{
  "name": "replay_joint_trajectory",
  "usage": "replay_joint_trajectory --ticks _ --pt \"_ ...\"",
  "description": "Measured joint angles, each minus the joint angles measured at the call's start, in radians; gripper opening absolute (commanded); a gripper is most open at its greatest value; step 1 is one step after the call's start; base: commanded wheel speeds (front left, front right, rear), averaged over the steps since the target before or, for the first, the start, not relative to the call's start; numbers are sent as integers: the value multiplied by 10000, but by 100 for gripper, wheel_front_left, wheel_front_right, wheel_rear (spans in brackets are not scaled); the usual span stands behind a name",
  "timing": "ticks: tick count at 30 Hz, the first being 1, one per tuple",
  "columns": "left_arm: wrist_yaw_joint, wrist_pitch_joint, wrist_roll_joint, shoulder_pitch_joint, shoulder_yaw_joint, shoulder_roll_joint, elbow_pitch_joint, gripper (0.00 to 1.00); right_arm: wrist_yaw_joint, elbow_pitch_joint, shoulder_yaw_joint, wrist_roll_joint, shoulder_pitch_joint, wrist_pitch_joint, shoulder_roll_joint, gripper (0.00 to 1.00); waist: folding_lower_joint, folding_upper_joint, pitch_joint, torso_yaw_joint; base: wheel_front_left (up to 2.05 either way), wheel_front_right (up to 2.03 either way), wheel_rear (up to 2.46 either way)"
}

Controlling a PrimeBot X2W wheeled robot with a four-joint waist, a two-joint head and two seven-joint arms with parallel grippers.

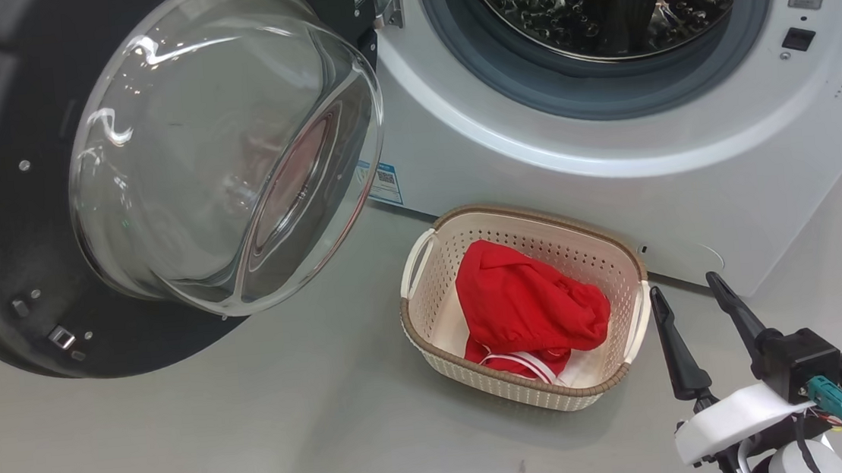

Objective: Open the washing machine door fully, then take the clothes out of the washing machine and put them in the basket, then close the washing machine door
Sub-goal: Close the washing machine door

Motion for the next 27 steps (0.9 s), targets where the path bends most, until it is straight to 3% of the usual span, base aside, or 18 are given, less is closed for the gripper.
replay_joint_trajectory --ticks 8,27 --pt "337 765 -291 -455 -82 581 1001 0 8 -29 46 -10 -159 96 -8 100 0 0 158 -271 0 0 0" --pt "293 2008 -523 -1354 -685 1070 2512 0 8 -61 -4 -8 -332 136 -82 100 0 0 430 -983 0 0 0"
